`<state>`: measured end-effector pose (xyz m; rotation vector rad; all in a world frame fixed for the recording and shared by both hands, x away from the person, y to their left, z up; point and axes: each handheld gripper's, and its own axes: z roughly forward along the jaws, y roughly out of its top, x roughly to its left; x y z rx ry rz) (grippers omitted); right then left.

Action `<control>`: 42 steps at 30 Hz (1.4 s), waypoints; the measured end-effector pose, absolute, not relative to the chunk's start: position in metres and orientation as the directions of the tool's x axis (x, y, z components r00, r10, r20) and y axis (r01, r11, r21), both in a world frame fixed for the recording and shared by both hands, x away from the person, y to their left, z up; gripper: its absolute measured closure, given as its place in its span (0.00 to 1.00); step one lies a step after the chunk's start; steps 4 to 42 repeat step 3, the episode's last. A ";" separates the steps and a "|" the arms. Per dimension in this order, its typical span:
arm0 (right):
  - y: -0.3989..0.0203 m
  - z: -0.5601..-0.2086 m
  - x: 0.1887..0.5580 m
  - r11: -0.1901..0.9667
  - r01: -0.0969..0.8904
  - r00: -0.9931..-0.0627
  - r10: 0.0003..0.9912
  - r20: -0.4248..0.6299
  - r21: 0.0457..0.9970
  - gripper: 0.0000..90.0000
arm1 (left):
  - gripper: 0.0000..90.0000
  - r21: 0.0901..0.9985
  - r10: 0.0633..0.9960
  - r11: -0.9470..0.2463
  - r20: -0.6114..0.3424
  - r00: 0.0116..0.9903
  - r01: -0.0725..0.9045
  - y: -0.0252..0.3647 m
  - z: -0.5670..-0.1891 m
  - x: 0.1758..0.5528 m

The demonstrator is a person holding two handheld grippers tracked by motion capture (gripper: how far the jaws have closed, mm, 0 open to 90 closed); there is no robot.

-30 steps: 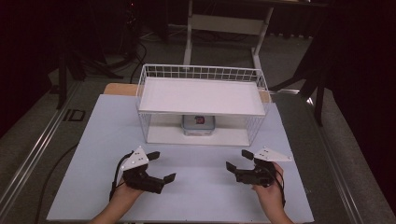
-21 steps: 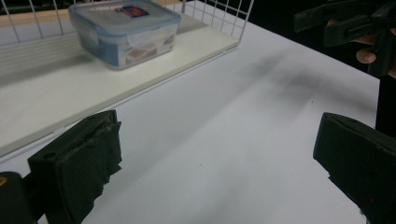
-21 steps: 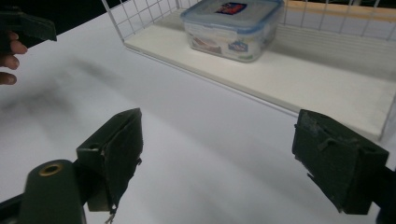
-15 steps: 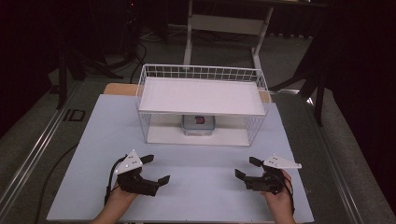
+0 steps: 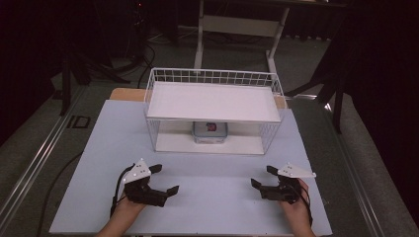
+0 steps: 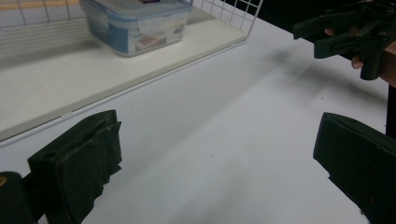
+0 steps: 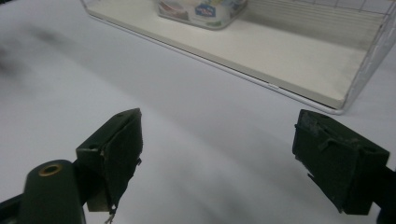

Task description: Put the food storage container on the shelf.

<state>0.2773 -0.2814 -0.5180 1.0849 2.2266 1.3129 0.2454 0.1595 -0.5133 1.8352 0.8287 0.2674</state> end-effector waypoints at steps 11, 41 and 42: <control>-0.280 -0.518 0.278 0.288 0.435 -0.658 0.748 0.083 0.853 0.18 | 0.02 0.885 0.645 -0.211 -0.193 0.739 0.415 0.158 -0.514 0.245; -0.280 -0.518 0.278 0.288 0.435 -0.658 0.748 0.083 0.853 0.18 | 0.02 0.885 0.645 -0.211 -0.193 0.739 0.415 0.158 -0.514 0.245; -0.280 -0.518 0.278 0.288 0.435 -0.658 0.748 0.083 0.853 0.18 | 0.02 0.885 0.645 -0.211 -0.193 0.739 0.415 0.158 -0.514 0.245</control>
